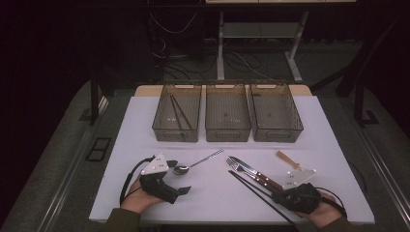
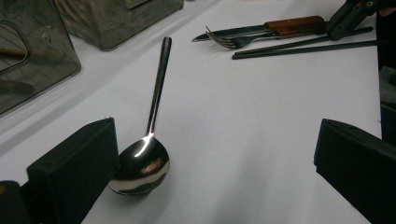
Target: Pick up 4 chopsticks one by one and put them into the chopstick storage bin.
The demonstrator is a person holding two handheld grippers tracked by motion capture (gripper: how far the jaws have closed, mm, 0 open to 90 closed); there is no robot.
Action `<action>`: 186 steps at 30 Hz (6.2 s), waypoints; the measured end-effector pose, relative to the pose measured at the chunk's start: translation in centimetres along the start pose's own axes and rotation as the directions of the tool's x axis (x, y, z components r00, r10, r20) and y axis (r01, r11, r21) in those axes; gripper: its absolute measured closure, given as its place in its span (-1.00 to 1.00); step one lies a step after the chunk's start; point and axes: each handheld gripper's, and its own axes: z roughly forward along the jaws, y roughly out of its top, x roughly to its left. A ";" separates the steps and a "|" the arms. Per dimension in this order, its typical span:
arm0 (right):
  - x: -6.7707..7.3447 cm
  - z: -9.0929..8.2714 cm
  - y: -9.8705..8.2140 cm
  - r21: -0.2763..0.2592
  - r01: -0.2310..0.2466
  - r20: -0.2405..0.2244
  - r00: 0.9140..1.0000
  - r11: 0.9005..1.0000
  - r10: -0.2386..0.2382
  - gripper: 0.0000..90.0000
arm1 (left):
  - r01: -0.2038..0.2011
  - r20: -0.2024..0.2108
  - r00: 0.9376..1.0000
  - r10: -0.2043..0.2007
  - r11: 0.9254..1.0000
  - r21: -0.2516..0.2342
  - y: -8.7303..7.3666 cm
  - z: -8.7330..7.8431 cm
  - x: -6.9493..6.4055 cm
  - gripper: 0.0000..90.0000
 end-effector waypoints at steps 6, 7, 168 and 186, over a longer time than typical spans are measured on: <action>0.1 0.0 0.1 0.003 -0.008 0.006 1.000 1.000 0.008 0.91 | -0.001 0.000 1.000 0.001 1.000 0.000 0.0 0.0 0.0 -1.00; 0.1 0.0 0.1 0.003 -0.010 0.005 1.000 1.000 0.010 0.90 | -0.001 0.000 1.000 0.001 1.000 0.000 0.0 0.0 0.0 -1.00; -7.6 8.8 31.0 -0.201 -0.110 0.079 0.989 0.973 0.128 0.91 | 0.006 0.032 0.999 -0.005 1.000 -0.029 0.2 -0.1 -0.1 -1.00; -7.9 13.8 34.5 -0.138 -0.156 0.115 0.978 0.978 0.172 0.90 | 0.000 0.042 0.999 0.002 0.999 -0.035 0.3 -0.2 0.0 -1.00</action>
